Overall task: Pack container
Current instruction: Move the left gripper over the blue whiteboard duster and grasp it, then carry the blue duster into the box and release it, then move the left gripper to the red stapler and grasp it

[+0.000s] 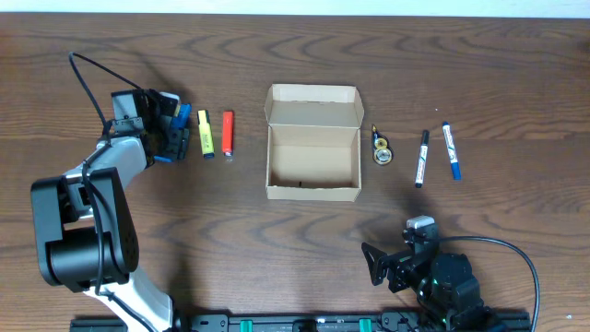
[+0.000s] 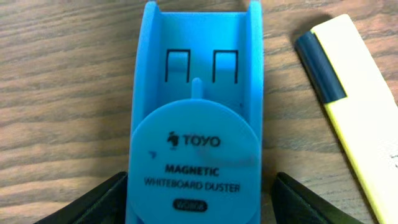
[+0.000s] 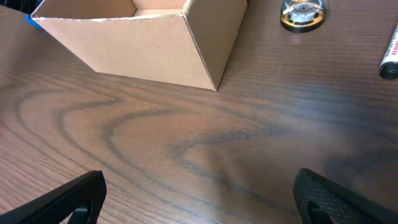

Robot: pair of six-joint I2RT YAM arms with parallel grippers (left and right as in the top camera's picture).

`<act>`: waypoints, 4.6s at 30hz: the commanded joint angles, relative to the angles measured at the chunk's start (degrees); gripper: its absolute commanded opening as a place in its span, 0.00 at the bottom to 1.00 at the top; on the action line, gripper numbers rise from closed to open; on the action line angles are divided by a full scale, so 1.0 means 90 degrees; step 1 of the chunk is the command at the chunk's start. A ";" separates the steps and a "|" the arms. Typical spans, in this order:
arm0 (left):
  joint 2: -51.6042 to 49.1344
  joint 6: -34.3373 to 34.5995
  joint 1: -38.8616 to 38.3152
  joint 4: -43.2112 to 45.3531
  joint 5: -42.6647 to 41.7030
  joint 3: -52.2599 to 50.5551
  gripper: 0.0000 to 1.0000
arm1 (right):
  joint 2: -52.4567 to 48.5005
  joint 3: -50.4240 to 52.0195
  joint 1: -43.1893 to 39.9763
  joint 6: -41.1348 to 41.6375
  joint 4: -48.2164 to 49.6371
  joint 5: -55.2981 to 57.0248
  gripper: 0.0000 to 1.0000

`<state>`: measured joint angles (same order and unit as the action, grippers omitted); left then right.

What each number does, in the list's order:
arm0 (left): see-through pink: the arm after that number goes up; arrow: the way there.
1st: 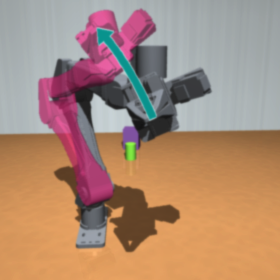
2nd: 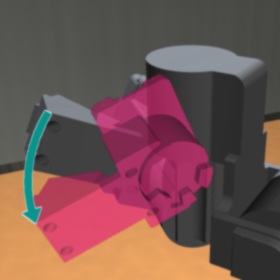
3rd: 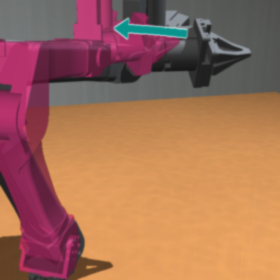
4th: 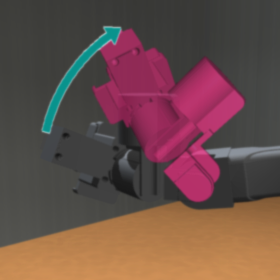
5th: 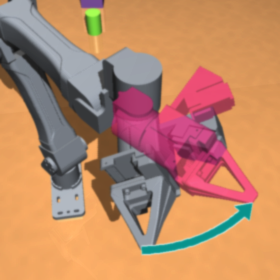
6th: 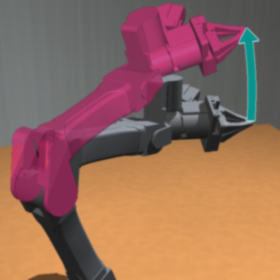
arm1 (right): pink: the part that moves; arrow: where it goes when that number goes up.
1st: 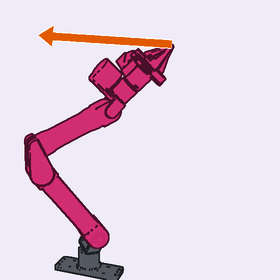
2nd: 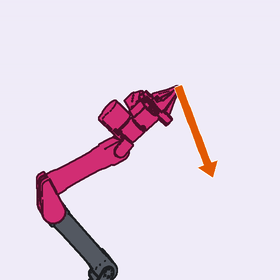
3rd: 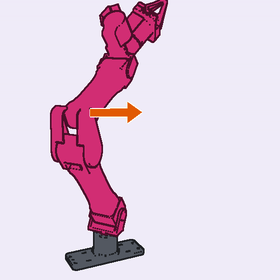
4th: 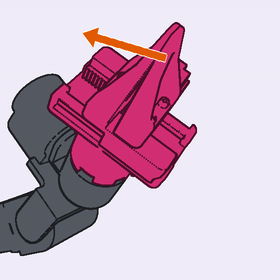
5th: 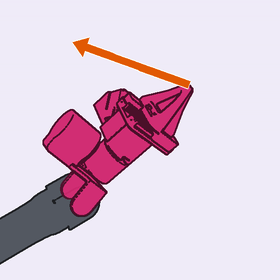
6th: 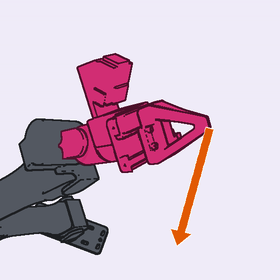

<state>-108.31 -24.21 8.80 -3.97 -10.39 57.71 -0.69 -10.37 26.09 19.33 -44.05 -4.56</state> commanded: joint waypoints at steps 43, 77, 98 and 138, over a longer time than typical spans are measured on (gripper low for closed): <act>0.2242 -0.1256 -0.3004 -0.2849 -0.1341 0.1940 0.29 | 0.0041 0.0073 0.0063 0.0087 -0.0007 -0.0041 0.99; 0.0359 -0.3837 -0.4442 -0.3198 -0.1132 0.1938 0.26 | 0.0041 0.0073 0.0063 0.0087 -0.0007 -0.0041 0.99; 0.0284 -0.3840 -0.4269 -0.3682 -0.1231 0.1938 0.35 | 0.0041 0.0073 0.0063 0.0087 -0.0007 -0.0041 0.99; 0.0554 0.0770 -0.4265 -0.3740 0.1246 0.3626 0.60 | 0.0041 0.0073 0.0063 0.0087 -0.0007 -0.0041 0.99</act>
<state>-104.79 -33.74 -29.82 -37.30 -12.93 88.16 -0.69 -10.37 26.09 19.33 -44.05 -4.58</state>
